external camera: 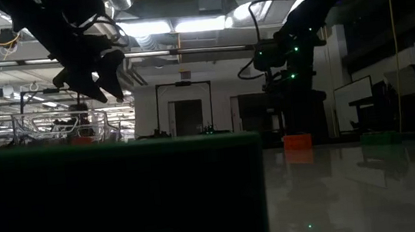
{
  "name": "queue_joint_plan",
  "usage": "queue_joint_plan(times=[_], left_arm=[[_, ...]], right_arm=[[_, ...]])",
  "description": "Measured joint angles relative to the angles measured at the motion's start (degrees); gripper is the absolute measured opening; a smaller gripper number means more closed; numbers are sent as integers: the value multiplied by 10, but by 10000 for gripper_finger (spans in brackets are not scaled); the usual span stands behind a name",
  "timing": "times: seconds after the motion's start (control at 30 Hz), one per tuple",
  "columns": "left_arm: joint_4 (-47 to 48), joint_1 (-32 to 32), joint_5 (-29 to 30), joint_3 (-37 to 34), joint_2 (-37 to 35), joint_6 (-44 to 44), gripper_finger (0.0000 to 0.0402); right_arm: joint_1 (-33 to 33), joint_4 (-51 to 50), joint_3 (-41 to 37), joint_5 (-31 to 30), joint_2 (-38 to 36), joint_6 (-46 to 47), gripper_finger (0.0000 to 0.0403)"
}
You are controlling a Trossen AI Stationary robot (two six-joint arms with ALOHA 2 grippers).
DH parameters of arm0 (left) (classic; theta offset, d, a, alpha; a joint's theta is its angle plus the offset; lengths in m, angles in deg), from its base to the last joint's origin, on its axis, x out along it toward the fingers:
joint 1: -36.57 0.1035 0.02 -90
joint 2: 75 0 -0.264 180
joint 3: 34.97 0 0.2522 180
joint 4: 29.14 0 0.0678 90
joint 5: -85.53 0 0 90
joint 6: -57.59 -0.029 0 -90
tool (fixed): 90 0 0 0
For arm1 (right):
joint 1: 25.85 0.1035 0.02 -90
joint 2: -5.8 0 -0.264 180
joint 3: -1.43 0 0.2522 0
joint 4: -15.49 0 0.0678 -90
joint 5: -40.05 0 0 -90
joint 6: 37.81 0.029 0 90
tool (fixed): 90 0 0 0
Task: Sort blocks by size
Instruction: Put the 8 stud orange game piece into the bottom transparent bin
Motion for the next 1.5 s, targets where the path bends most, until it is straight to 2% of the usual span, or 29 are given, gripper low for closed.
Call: queue_joint_plan(times=[0.67, 0.97, 1.13, 1.5], left_arm=[[37, 0, 0, 0, 0, 0, 249], [37, 0, -2, 0, 0, 3, 249], [37, 0, -2, 0, 0, 4, 249], [37, 0, -4, 0, 0, 4, 249]], right_arm=[[4, -17, 0, 13, 0, 4, 177], [23, -7, 0, 20, 1, 44, 177], [22, 21, 1, -3, 19, 42, 177], [15, 26, 1, 1, 23, 41, 177]])
